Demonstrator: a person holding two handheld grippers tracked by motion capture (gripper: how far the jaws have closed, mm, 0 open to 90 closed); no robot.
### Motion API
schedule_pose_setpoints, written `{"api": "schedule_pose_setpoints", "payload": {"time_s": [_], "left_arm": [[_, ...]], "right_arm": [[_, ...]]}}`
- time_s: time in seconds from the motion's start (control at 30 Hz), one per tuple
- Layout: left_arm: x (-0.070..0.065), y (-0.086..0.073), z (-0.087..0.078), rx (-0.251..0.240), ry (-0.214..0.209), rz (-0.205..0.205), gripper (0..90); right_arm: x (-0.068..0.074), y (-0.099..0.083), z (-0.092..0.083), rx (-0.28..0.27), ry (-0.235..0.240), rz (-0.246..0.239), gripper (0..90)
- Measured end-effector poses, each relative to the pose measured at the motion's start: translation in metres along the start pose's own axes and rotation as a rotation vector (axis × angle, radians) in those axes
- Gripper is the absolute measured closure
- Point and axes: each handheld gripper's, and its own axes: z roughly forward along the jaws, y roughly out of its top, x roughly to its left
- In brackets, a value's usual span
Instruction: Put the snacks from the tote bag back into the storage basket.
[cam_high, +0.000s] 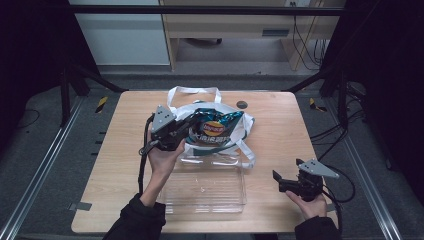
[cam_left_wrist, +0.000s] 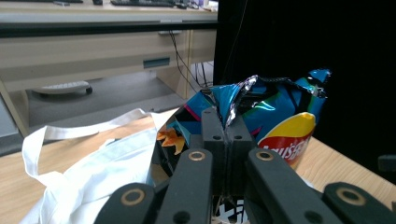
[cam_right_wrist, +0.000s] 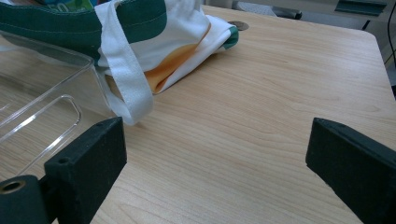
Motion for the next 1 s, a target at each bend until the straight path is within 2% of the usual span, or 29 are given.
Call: {"api": "schedule_pose_setpoints", "payload": {"time_s": [0.43,0.73,1.0], "left_arm": [[-0.004,0.020,-0.018,-0.040,0.007,-0.017,89.4],[-0.004,0.027,-0.033,-0.066,0.002,-0.024,89.4],[-0.009,0.031,-0.049,-0.084,-0.008,-0.028,89.4]], "right_arm": [[0.000,0.000,0.000,0.002,-0.001,-0.001,5.4],[0.000,0.000,0.000,0.002,-0.003,0.003,5.4],[0.000,0.000,-0.001,0.000,-0.001,0.007,5.4]]}}
